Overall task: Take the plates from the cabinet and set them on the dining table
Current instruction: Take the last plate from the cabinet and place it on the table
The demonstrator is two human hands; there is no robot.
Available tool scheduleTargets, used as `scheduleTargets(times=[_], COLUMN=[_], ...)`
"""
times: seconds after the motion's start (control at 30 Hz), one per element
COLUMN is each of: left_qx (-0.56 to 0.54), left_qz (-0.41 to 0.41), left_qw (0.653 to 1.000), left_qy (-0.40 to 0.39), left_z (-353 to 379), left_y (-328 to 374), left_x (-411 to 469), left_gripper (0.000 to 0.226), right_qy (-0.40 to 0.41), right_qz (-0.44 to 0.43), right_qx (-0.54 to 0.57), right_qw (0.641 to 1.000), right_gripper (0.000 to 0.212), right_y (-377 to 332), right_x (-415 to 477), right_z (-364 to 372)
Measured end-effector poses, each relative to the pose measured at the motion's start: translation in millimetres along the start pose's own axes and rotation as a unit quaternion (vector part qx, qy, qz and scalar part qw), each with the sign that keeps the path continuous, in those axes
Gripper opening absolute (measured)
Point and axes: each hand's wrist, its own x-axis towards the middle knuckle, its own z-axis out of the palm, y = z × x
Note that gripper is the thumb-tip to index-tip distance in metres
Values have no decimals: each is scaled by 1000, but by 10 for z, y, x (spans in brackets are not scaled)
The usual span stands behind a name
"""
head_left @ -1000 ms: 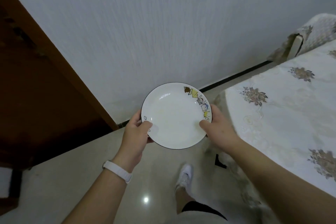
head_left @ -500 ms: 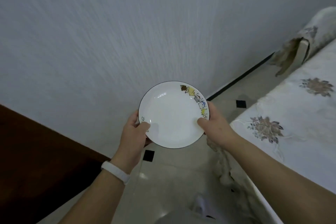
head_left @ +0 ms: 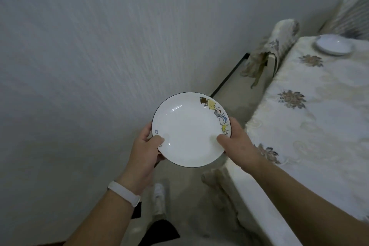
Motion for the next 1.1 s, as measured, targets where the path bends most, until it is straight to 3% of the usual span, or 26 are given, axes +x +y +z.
scheduleTargets(times=[0.3, 0.57, 0.83, 1.1], left_qx=[35, 77, 119, 164], left_qz=[9, 1, -12, -45], left_qw=[991, 959, 903, 865], left_qy=[-128, -271, -412, -473], left_z=[169, 610, 1449, 2409], left_y=[623, 1220, 1241, 962], left_x=[1577, 2682, 3012, 3287], left_gripper=[49, 51, 51, 49], right_qy=[138, 278, 399, 462], right_qz=[17, 34, 82, 122], right_qx=[50, 61, 109, 144], right_qw=[989, 958, 907, 867], right_gripper=[49, 58, 52, 51], right_y=[-408, -870, -788, -328], right_x=[981, 1486, 1469, 1734], right_z=[137, 90, -281, -820])
